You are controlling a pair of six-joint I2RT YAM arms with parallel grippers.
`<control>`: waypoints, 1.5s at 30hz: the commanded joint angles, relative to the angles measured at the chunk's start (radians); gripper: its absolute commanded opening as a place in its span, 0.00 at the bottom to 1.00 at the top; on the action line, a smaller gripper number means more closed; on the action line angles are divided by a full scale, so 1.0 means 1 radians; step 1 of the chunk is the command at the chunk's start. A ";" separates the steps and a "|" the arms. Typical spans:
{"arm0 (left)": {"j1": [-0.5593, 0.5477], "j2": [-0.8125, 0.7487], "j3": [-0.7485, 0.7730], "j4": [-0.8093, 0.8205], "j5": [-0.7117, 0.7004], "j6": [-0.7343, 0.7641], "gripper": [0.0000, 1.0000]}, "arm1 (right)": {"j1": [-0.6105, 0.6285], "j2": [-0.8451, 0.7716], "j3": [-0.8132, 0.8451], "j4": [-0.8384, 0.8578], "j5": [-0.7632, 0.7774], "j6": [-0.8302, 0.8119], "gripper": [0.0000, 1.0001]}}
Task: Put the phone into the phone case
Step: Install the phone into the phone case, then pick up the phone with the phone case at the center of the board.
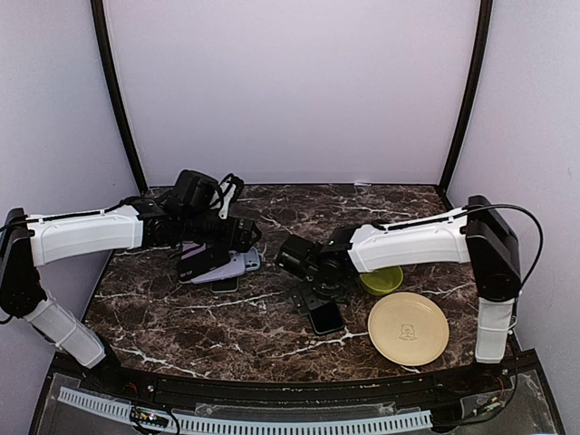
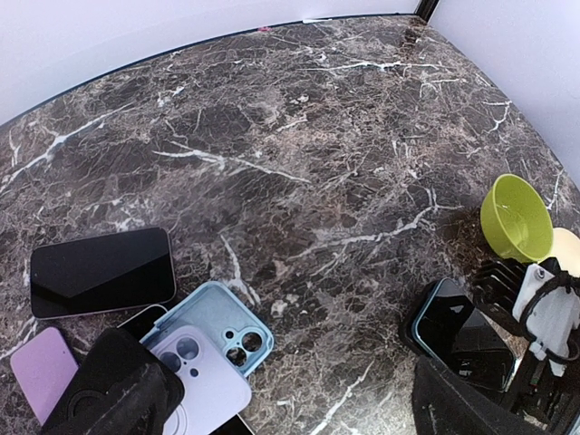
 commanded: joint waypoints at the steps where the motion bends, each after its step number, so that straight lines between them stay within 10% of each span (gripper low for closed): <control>1: -0.001 -0.032 0.003 0.020 0.006 0.017 0.96 | 0.043 -0.076 -0.004 -0.005 -0.064 -0.057 0.90; 7: -0.001 -0.039 0.000 0.026 -0.010 0.026 0.95 | 0.050 -0.074 -0.077 0.103 -0.176 -0.050 0.31; 14: -0.001 -0.035 0.003 0.023 -0.008 0.027 0.94 | 0.052 -0.034 -0.089 0.105 -0.204 -0.030 0.18; 31: -0.001 -0.050 -0.003 0.032 -0.035 0.024 0.93 | 0.036 0.024 -0.155 -0.002 -0.205 -0.036 0.12; 37: -0.001 -0.051 -0.004 0.032 -0.025 0.025 0.93 | 0.011 -0.123 0.057 -0.075 -0.099 -0.070 0.39; 45: -0.001 -0.057 -0.005 0.033 -0.032 0.029 0.93 | -0.079 -0.171 -0.076 -0.059 -0.117 -0.043 0.35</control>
